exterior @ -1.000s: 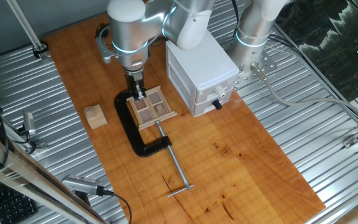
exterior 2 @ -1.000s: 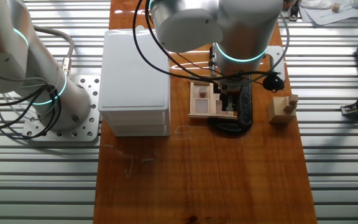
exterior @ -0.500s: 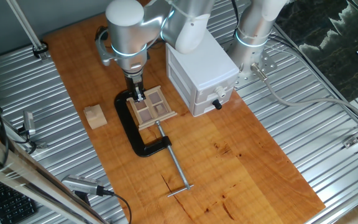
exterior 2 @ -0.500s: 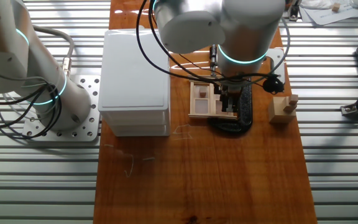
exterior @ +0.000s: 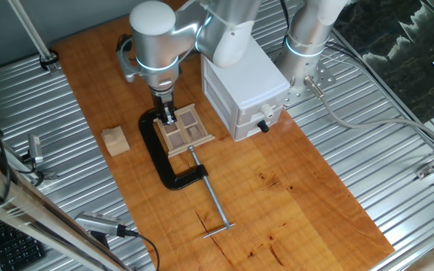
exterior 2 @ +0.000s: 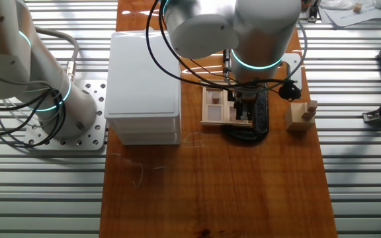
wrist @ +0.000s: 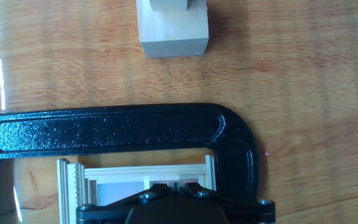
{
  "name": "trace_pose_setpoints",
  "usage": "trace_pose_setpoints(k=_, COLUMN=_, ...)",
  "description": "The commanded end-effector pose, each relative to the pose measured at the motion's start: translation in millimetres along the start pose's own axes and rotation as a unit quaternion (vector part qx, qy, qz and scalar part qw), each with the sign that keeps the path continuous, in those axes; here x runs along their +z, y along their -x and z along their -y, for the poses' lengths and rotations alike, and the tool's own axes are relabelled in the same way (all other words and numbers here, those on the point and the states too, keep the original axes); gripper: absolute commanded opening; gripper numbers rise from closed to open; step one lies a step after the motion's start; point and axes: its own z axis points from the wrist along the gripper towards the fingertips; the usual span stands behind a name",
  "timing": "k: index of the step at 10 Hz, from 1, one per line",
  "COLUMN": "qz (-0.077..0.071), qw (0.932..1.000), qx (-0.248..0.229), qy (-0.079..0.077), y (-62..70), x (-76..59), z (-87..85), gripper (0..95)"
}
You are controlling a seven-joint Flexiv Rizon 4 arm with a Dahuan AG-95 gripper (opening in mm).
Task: Open a sliding window
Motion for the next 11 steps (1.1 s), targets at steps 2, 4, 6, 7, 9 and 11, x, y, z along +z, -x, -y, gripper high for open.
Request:
trace_pose_setpoints(k=2, qz=0.0, qw=1.0, qx=0.001, qy=-0.001, y=-0.8, x=0.4, z=-0.2, gripper=0.0)
trace_pose_setpoints(k=4, qz=-0.001, qw=1.0, qx=0.002, qy=0.0, y=-1.1, x=0.3, z=-0.3, gripper=0.0)
trace_pose_setpoints(k=6, qz=-0.001, qw=1.0, qx=-0.001, qy=0.0, y=-0.7, x=0.8, z=-0.5, gripper=0.0)
trace_pose_setpoints(k=7, qz=-0.001, qw=1.0, qx=-0.001, qy=0.0, y=-0.8, x=0.6, z=-0.4, gripper=0.0)
trace_pose_setpoints(k=9, qz=-0.002, qw=1.0, qx=-0.005, qy=-0.006, y=-1.1, x=0.3, z=-0.3, gripper=0.0)
trace_pose_setpoints(k=11, qz=-0.002, qw=0.9999, qx=-0.009, qy=-0.005, y=-1.5, x=-0.3, z=0.0, gripper=0.0)
